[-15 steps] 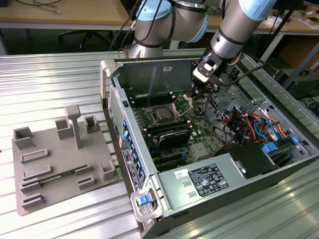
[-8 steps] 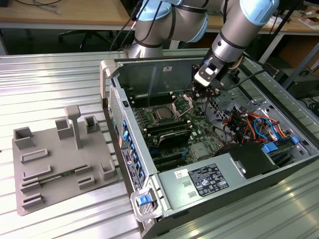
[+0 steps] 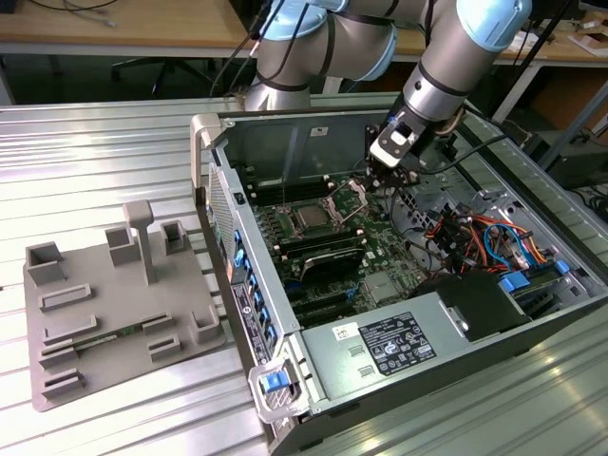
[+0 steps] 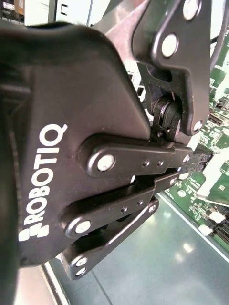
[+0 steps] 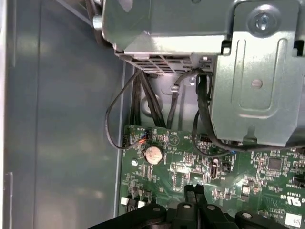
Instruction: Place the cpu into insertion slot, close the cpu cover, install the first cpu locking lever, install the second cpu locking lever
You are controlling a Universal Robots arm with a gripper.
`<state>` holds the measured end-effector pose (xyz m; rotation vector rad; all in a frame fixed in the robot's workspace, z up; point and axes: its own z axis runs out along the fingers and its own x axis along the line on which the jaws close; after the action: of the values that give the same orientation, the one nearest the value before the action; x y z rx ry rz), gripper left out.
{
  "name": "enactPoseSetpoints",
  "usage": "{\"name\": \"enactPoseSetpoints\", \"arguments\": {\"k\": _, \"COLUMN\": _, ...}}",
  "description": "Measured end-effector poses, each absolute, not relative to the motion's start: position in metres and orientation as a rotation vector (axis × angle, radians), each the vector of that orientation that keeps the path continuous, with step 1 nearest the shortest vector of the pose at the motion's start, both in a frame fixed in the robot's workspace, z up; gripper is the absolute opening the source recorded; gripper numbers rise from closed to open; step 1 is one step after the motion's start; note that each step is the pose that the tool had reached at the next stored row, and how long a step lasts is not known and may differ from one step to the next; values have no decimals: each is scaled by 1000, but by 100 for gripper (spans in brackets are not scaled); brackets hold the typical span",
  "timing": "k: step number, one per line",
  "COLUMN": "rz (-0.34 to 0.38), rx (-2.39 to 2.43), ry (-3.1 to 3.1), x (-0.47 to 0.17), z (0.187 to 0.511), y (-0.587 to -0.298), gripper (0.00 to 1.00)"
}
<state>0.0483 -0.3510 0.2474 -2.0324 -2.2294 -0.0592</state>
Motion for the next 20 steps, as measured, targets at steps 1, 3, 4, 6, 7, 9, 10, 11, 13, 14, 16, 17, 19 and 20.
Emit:
{"name": "enactPoseSetpoints", "arguments": {"k": 1, "rz": -60, "rx": -2033, "ry": -2230, "x": 44, "z": 247, "y": -351, "gripper": 11}}
{"name": "enactPoseSetpoints", "arguments": {"k": 3, "rz": -62, "rx": -2033, "ry": -2231, "x": 38, "z": 247, "y": -351, "gripper": 11}}
{"name": "enactPoseSetpoints", "arguments": {"k": 4, "rz": -62, "rx": -2034, "ry": -2231, "x": 37, "z": 247, "y": -351, "gripper": 11}}
{"name": "enactPoseSetpoints", "arguments": {"k": 6, "rz": -63, "rx": -2034, "ry": -2231, "x": 34, "z": 247, "y": -351, "gripper": 11}}
{"name": "enactPoseSetpoints", "arguments": {"k": 7, "rz": -64, "rx": -2034, "ry": -2232, "x": 33, "z": 247, "y": -351, "gripper": 11}}
{"name": "enactPoseSetpoints", "arguments": {"k": 9, "rz": -66, "rx": -2035, "ry": -2233, "x": 30, "z": 247, "y": -351, "gripper": 11}}
{"name": "enactPoseSetpoints", "arguments": {"k": 10, "rz": -67, "rx": -2035, "ry": -2233, "x": 28, "z": 247, "y": -351, "gripper": 11}}
{"name": "enactPoseSetpoints", "arguments": {"k": 11, "rz": -67, "rx": -2036, "ry": -2234, "x": 26, "z": 247, "y": -351, "gripper": 11}}
{"name": "enactPoseSetpoints", "arguments": {"k": 13, "rz": -69, "rx": -2036, "ry": -2234, "x": 24, "z": 247, "y": -351, "gripper": 11}}
{"name": "enactPoseSetpoints", "arguments": {"k": 14, "rz": -69, "rx": -2037, "ry": -2235, "x": 23, "z": 247, "y": -351, "gripper": 11}}
{"name": "enactPoseSetpoints", "arguments": {"k": 16, "rz": -72, "rx": -2037, "ry": -2236, "x": 19, "z": 247, "y": -351, "gripper": 11}}
{"name": "enactPoseSetpoints", "arguments": {"k": 17, "rz": -73, "rx": -2038, "ry": -2237, "x": 18, "z": 247, "y": -351, "gripper": 11}}
{"name": "enactPoseSetpoints", "arguments": {"k": 19, "rz": -75, "rx": -2039, "ry": -2238, "x": 16, "z": 248, "y": -351, "gripper": 11}}
{"name": "enactPoseSetpoints", "arguments": {"k": 20, "rz": -76, "rx": -2039, "ry": -2238, "x": 13, "z": 248, "y": -351, "gripper": 11}}
